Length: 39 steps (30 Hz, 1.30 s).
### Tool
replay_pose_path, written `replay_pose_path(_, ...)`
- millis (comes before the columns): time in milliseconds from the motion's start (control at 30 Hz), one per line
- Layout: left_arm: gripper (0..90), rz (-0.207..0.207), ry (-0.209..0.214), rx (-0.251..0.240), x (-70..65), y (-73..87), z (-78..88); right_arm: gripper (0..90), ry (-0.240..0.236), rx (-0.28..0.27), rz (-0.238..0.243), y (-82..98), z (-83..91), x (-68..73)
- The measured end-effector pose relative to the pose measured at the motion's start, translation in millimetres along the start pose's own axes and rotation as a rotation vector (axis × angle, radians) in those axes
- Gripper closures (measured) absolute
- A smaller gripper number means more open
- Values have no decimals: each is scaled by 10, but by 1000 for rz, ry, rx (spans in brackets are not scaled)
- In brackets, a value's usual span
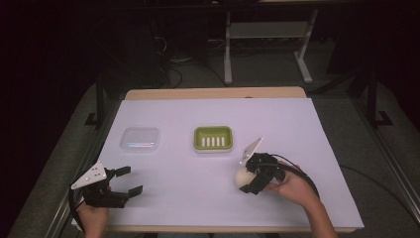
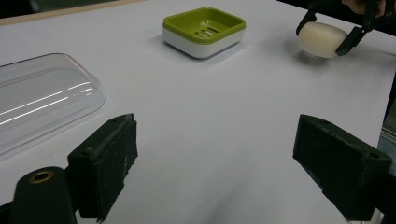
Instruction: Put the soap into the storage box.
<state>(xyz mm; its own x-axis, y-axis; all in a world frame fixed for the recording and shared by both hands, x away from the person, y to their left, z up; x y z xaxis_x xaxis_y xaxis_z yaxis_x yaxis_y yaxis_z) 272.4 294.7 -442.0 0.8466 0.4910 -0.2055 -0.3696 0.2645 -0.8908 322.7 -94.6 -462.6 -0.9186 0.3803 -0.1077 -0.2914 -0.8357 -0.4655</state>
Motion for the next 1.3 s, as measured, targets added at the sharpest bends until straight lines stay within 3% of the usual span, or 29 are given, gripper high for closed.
replay_pose_path(500, 131, 4, -3, -7, 13, 2, 18, 231, -3, -39, -13, -169, 67, -154)
replay_pose_path(1300, 131, 3, -5, -8, 17, -2, 24, 231, -6, -56, 23, -550, 68, -315)
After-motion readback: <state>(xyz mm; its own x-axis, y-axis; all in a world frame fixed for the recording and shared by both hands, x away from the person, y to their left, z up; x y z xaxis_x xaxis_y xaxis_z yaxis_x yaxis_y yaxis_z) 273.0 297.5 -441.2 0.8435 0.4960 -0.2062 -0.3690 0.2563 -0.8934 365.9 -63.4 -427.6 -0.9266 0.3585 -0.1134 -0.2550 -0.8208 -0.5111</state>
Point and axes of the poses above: each handheld gripper's, and its own axes: z roughly backward along the jaws, y roughly out of its underside, x roughly to its left, the point moved 6 cm from there along -z, roughly forward along the jaws, and after that the axes turned 11 degrees about y, right-handed, at the moved point
